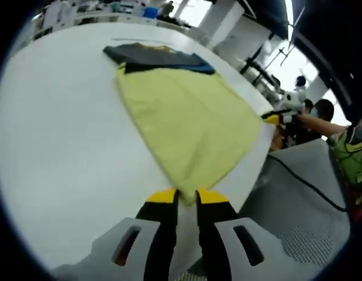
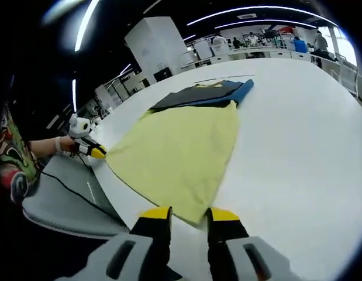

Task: Fold the garment on the visible template until the final outline fits inside the template.

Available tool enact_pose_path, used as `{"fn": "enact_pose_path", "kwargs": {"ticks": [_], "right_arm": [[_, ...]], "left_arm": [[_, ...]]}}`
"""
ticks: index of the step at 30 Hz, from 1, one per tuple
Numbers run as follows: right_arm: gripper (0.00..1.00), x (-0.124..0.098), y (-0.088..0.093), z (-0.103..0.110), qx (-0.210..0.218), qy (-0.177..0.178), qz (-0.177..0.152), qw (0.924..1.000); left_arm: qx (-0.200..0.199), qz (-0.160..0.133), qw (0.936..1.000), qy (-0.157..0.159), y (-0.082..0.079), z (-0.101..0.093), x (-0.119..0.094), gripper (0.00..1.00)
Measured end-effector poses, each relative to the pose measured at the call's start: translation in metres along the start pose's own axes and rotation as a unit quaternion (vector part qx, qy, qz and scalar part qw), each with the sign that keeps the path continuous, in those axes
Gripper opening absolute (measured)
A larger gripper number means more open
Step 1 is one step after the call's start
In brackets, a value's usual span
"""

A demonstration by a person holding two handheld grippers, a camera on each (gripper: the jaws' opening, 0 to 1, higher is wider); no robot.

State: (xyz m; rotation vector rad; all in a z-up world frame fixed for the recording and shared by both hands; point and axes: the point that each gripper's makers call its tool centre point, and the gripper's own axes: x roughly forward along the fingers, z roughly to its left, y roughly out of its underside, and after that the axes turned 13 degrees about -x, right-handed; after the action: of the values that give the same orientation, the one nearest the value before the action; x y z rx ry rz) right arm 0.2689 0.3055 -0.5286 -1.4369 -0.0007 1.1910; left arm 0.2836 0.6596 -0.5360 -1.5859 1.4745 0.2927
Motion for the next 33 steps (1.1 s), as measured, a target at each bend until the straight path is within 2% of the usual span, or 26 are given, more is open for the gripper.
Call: {"fn": "enact_pose_path", "kwargs": {"ticks": [4, 10, 12, 18, 25, 33], "right_arm": [[0.00, 0.001, 0.004, -0.008, 0.023, 0.003, 0.009, 0.9997], [0.00, -0.002, -0.003, -0.004, 0.049, -0.009, 0.008, 0.9987], [0.00, -0.006, -0.004, -0.004, 0.057, -0.012, 0.003, 0.9983], [0.00, -0.018, -0.008, 0.006, 0.094, -0.027, 0.002, 0.9952], [0.00, -0.029, 0.001, 0.030, 0.103, -0.046, 0.013, 0.9935], [0.00, -0.035, 0.020, 0.042, 0.130, -0.051, 0.022, 0.9900]], "left_arm": [[-0.030, -0.005, 0.9995, 0.002, -0.001, 0.002, 0.001, 0.02], [-0.047, 0.001, 0.9989, 0.003, 0.000, -0.001, -0.001, 0.01], [-0.076, 0.006, 0.9971, 0.004, 0.001, -0.002, -0.003, 0.00], [-0.080, 0.015, 0.9967, 0.009, 0.002, -0.009, -0.010, 0.00], [-0.076, 0.053, 0.9954, 0.023, 0.020, -0.019, -0.019, 0.00], [-0.081, 0.103, 0.9908, 0.032, 0.048, -0.024, -0.020, 0.00]]}}
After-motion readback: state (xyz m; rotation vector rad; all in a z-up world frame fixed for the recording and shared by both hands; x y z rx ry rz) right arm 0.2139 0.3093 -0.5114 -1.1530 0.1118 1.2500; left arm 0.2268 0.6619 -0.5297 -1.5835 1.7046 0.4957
